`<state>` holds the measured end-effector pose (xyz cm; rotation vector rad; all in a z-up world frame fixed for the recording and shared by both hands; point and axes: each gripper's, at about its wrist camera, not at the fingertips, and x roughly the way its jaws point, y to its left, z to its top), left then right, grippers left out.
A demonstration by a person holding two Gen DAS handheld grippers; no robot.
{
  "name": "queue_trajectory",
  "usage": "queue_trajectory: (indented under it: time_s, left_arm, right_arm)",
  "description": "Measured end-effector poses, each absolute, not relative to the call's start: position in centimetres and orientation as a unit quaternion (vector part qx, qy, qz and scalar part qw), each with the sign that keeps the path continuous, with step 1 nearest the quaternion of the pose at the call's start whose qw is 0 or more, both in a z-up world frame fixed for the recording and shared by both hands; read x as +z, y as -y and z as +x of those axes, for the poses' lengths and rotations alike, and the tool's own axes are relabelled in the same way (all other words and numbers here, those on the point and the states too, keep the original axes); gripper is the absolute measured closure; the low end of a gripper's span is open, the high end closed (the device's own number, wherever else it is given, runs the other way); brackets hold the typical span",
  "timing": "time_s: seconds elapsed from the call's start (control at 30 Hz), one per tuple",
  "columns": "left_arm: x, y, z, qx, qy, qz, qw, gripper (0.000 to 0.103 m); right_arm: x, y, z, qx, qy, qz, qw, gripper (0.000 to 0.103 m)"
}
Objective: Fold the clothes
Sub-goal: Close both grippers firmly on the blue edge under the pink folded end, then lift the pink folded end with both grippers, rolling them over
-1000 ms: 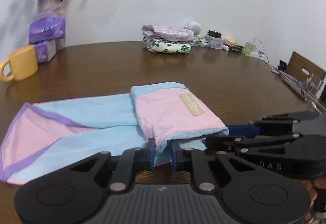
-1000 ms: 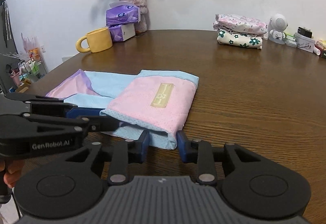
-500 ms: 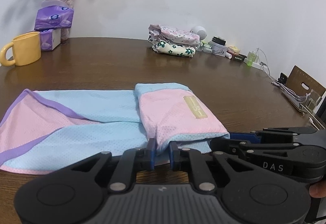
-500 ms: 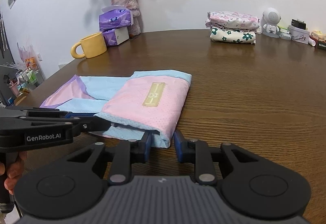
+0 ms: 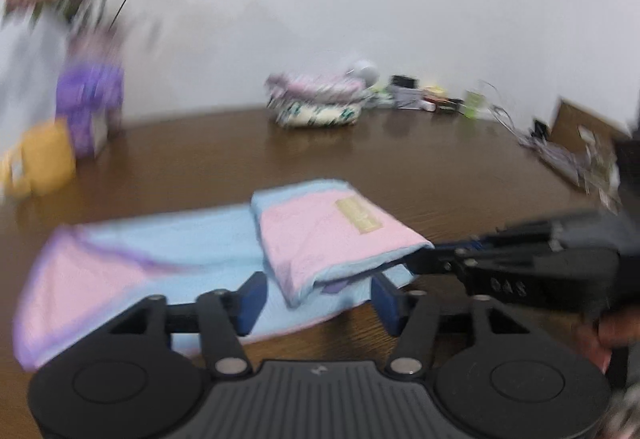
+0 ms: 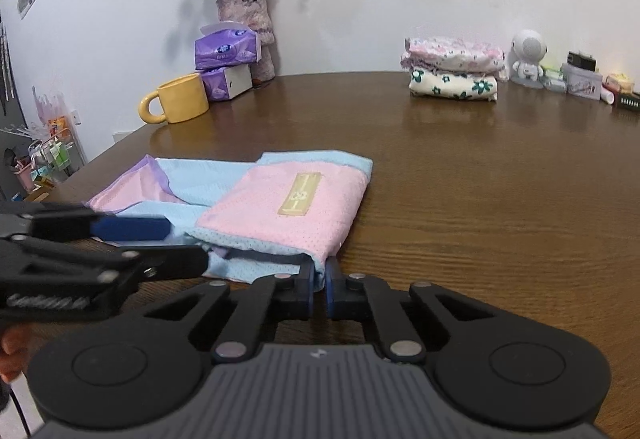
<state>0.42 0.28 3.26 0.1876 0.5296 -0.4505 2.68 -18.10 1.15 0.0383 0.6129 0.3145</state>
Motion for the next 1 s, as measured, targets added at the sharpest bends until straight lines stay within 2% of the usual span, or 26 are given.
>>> queue_trajectory:
  time_s: [0.03,0.23,0.47,0.57,0.63,0.83,0.9,1.0]
  left_arm:
    - [3.4,0.4,0.1,-0.226,-0.251,0.127,0.933,0.034]
    - [2.1,4.2,0.2,-0.268,-0.226,0.286,0.892,0.034]
    - [0.6,6.4,0.6,-0.296,-0.202,0.365,0.860,0.034]
    - [0.0,6.9,1.0,-0.290,-0.196,0.382,0.855,0.044]
    - [-0.5,7.1,1.3,-0.276,-0.190,0.393,0.856,0.057]
    - [-1.8,7.1,1.0,-0.263,-0.162,0.428,0.849,0.075]
    - [-2.0,7.2,0.9,-0.264,-0.157,0.437,0.845,0.077]
    - [-2.0,7.2,1.3,-0.267,-0.157,0.432,0.847,0.078]
  right_arm:
    - [1.3,18.0,2.6,0.154,-0.298,0.015,0.942,0.098]
    - [1.3,17.6,2.6,0.154,-0.297,0.008,0.942,0.098]
    - [2.3,17.6,2.6,0.160,-0.284,0.013,0.945,0.098]
    - [2.6,17.6,2.6,0.163,-0.281,0.020,0.945,0.098]
    - [2.7,17.7,2.6,0.163,-0.280,0.027,0.946,0.098]
    - [2.5,18.3,2.6,0.165,-0.283,0.049,0.944,0.098]
    - [2.3,18.5,2.6,0.166,-0.285,0.065,0.942,0.098]
    - [2.1,19.4,2.3,0.173,-0.293,0.117,0.933,0.088]
